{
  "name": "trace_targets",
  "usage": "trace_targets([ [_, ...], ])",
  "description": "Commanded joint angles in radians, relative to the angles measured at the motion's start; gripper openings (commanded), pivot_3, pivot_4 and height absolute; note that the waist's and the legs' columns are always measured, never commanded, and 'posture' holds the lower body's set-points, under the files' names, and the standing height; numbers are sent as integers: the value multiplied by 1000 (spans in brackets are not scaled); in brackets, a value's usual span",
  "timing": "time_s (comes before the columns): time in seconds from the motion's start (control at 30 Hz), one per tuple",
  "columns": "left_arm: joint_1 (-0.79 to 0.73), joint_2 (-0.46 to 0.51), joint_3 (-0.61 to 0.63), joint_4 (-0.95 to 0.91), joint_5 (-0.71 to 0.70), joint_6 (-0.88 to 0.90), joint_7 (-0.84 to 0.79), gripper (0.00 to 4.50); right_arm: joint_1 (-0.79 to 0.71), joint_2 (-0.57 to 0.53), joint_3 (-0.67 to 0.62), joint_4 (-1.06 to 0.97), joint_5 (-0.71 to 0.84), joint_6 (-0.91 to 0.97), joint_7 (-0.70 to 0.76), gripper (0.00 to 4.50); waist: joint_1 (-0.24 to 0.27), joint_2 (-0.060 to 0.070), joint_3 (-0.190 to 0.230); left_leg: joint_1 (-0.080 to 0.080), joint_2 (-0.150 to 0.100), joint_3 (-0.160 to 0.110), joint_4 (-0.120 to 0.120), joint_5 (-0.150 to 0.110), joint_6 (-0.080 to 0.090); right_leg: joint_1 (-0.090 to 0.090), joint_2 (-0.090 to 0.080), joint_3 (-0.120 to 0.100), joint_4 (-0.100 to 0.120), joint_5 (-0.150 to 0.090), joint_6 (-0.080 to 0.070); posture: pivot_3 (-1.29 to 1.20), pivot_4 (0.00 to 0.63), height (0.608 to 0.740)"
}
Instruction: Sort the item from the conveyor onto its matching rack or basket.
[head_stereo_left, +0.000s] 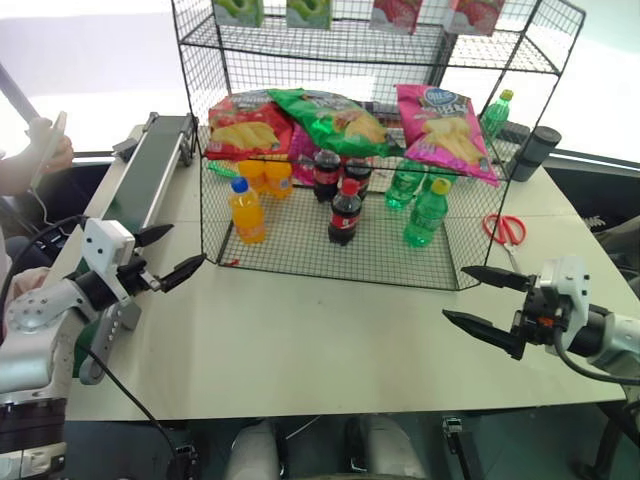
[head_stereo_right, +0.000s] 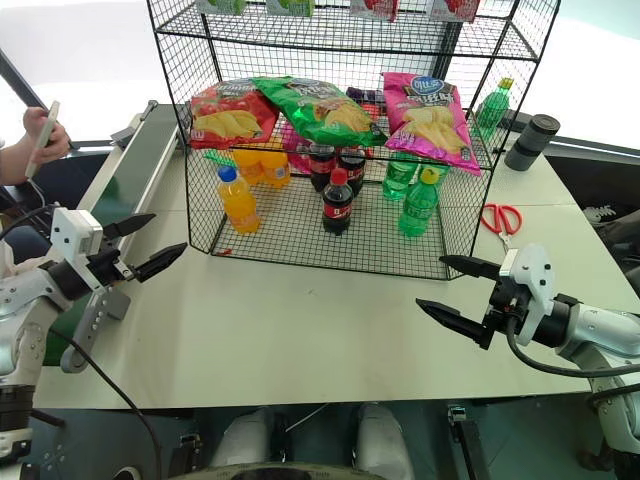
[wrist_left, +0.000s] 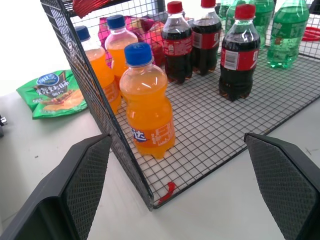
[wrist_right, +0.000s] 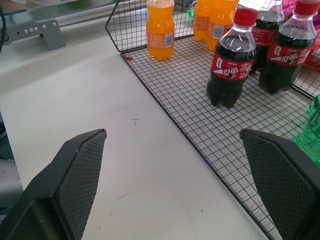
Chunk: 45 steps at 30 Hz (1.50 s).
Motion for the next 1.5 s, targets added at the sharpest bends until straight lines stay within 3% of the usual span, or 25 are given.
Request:
trace_targets([
  [0.03, -11, -4, 1, -23, -8, -17, -1, 4500, -3, -2, -15, -5, 2, -20, 6, 4455, 0, 0, 0, 0, 0, 0, 0, 0, 0, 0, 0, 0, 0, 0, 0, 0, 150, 726],
  [1.17, -109, -42, -64, 104, 50, -135, -12, 4500, -80, -14, 24, 45, -43, -50, 16, 4455, 1, 0, 0, 0, -2, 0, 1, 0, 0, 0, 0, 0, 1, 0, 0, 0, 150, 726],
  [1.5, -71, -70, -70, 90, 55, -158, 8, 4500, -125, -20, 66, 100, -79, -84, 44, 4455, -1, 0, 0, 1, -2, 0, 1, 1, -1, 0, 0, 0, 2, 0, 0, 0, 150, 726],
])
